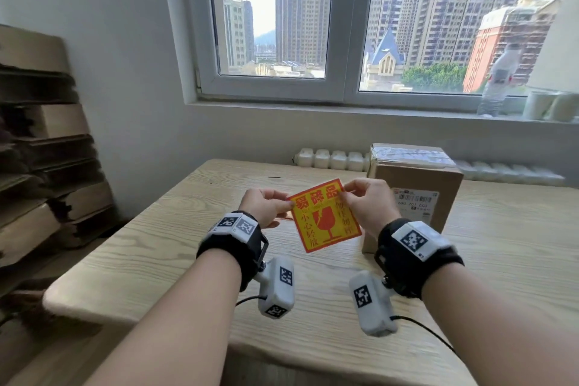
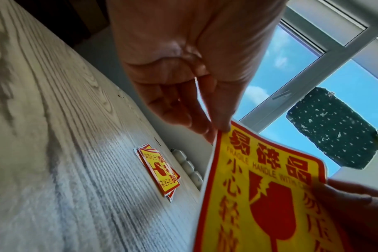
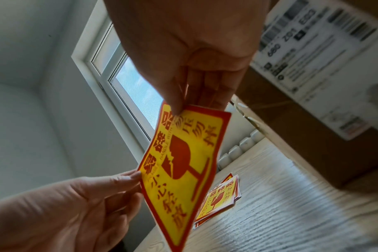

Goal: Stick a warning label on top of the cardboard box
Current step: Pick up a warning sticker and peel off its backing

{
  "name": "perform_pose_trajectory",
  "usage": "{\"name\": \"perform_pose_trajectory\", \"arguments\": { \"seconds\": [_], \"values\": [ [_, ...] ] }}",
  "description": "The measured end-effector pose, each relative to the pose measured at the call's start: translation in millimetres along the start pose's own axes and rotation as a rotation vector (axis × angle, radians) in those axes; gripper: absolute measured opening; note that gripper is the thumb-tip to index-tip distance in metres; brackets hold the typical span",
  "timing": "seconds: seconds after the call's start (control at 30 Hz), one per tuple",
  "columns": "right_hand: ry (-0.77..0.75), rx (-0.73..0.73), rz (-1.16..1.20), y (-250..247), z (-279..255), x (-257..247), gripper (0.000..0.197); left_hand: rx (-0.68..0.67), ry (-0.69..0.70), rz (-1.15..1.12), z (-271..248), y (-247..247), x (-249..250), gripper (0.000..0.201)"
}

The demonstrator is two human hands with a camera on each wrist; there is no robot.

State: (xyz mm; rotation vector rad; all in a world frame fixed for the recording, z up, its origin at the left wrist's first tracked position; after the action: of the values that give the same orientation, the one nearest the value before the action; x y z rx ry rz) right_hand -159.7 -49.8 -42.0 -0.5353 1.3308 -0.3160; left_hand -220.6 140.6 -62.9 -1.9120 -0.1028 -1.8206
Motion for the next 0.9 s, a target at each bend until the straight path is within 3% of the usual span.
{"name": "perform_pose_trajectory", "arguments": {
  "seconds": [0.07, 0.23, 0.33, 0.43, 0.9],
  "values": [
    [-0.003, 0.019, -0.055, -7, -5, 3, 0.012, -0.018, 0.048, 0.005, -4, 5, 6, 0.032],
    [-0.076, -0.061, -0.245, -12, -15, 4, 0.017, -0.182, 0.143, 0.089, -14, 29, 35, 0.031],
    [-0.121, -0.089, -0.306, -12, -19, 5, 0.018, -0.248, 0.129, 0.134, -17, 41, 41, 0.027],
    [-0.170, -0.087, -0.335, -14, -22, 5, 0.019, -0.266, 0.109, 0.133, -18, 47, 41, 0.004],
    [-0.253, -0.130, -0.341, -13, -33, 26, 0.019, -0.342, 0.025, 0.032, -21, 64, 18, 0.013]
  ]
}}
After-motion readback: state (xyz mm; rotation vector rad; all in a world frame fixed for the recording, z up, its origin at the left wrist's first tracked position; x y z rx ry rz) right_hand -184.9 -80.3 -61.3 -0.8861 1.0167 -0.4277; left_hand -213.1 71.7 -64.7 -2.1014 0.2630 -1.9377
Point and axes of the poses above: each hand's wrist, its own z-axis towards the middle knuckle, its own y-axis out of the palm, x = y × z, the point moved 4 cm from there along z, towards the middle knuckle, and after that the axes turned 7 degrees about y, right-handed, at the moved point
